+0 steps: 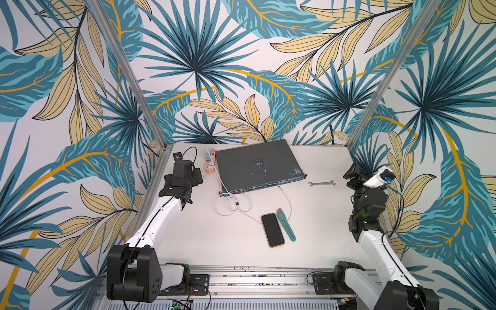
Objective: Plug the charging cable into the phone
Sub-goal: Pick up the distractor from the center of the board.
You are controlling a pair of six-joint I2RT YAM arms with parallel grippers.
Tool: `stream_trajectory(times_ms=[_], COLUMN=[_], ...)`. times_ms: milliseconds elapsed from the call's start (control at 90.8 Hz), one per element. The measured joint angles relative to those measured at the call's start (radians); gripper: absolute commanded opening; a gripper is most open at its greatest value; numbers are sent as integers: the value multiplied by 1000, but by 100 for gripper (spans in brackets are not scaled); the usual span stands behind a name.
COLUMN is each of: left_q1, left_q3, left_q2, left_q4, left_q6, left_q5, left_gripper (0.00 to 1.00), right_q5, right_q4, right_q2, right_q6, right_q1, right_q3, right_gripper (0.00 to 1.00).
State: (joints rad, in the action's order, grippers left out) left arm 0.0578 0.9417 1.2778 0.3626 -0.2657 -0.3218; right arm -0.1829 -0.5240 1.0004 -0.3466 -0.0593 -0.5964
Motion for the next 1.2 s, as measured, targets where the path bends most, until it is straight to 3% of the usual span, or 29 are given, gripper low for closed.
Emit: stream_trajectory(times_ms=[176, 342, 617, 848, 1201], left_q1=[0, 16, 128, 197, 216], left_q3=[3, 43, 39, 10, -28], left_q2=[-81, -120, -210, -260, -261], left_q4=[164, 239, 316, 372, 398], left_q6=[-28, -69, -148, -174, -172], left_q5=[149, 330, 545, 659, 742], left_gripper=[100, 100, 100, 100, 100], right_q5=[173, 377, 592, 603, 431], right_q4=[277, 585, 1006, 1212, 1230], right_q2=[-22, 87, 153, 155, 249], right_q6=[-71, -104, -99, -116, -159], right_q1=[0, 5, 61, 185, 431], right_q3=[-103, -317, -478, -477, -363], right_gripper=[100, 100, 100, 100, 98])
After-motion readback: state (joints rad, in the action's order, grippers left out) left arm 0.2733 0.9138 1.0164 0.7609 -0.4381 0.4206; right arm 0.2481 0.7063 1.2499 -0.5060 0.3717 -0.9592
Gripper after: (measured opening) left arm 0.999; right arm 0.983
